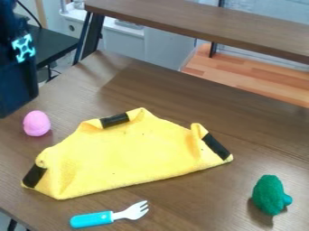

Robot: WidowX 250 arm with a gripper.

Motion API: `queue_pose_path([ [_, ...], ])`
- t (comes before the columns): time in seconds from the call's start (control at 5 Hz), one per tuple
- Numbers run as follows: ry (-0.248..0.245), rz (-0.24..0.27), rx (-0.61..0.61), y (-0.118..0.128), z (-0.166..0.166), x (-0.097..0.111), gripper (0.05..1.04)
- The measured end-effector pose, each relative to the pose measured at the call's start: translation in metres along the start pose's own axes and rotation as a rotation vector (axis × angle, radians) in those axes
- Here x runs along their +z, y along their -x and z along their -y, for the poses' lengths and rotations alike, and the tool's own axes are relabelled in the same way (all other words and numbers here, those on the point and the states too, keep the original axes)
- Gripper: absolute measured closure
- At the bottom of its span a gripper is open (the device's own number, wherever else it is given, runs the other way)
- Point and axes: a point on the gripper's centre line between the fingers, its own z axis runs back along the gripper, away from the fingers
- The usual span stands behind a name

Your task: Slide the cloth up and down across the table

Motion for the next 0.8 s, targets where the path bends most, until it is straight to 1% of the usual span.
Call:
queue_pose_path([
  [0.2, -0.001, -0.006, 0.011, 0.001, 0.0, -0.004, 0.084],
  [0.4, -0.03, -0.085, 0.095, -0.014, 0.008, -0.059, 0.084],
  [0.6, -0.055, -0.145, 0.084, -0.04, 0.013, -0.115, 0.084],
  [0.8, -0.095, -0.172, 0.087, -0.069, 0.01, -0.17, 0.084],
])
